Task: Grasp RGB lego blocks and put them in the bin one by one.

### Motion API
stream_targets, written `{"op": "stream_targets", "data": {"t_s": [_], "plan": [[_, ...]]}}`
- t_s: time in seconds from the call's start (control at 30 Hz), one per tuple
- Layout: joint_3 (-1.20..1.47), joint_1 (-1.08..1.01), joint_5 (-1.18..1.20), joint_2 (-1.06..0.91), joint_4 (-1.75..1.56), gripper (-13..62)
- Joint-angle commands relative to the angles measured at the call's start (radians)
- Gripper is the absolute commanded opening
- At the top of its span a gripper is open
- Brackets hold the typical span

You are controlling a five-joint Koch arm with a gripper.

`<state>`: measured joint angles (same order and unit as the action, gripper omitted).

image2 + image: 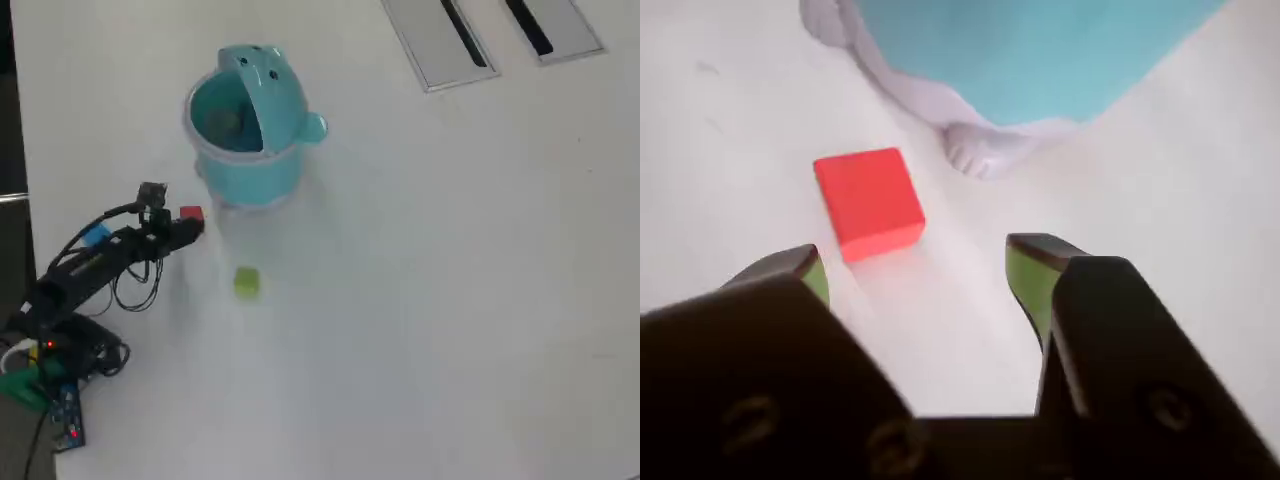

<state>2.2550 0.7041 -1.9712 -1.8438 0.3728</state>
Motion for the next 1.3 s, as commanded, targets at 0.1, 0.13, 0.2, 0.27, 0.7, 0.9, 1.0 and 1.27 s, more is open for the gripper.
{"op": "stream_targets", "data": {"t_s": [0.1,0.13,0.2,0.27,0.7,0.9,1.0,1.27], "plan": [[-0.133,0.066,0.000,0.052,0.048,32.3],[-0.144,0.077,0.000,0.067,0.048,32.3],[-0.178,0.091,0.000,0.104,0.048,32.3],[-0.204,0.098,-0.002,0.133,0.048,32.2],[-0.304,0.041,-0.015,0.304,0.034,32.2],[-0.334,0.009,-0.017,0.341,0.011,32.2],[-0.339,0.009,-0.017,0.367,-0.003,32.2],[-0.344,0.020,-0.009,0.431,-0.041,32.1]]}}
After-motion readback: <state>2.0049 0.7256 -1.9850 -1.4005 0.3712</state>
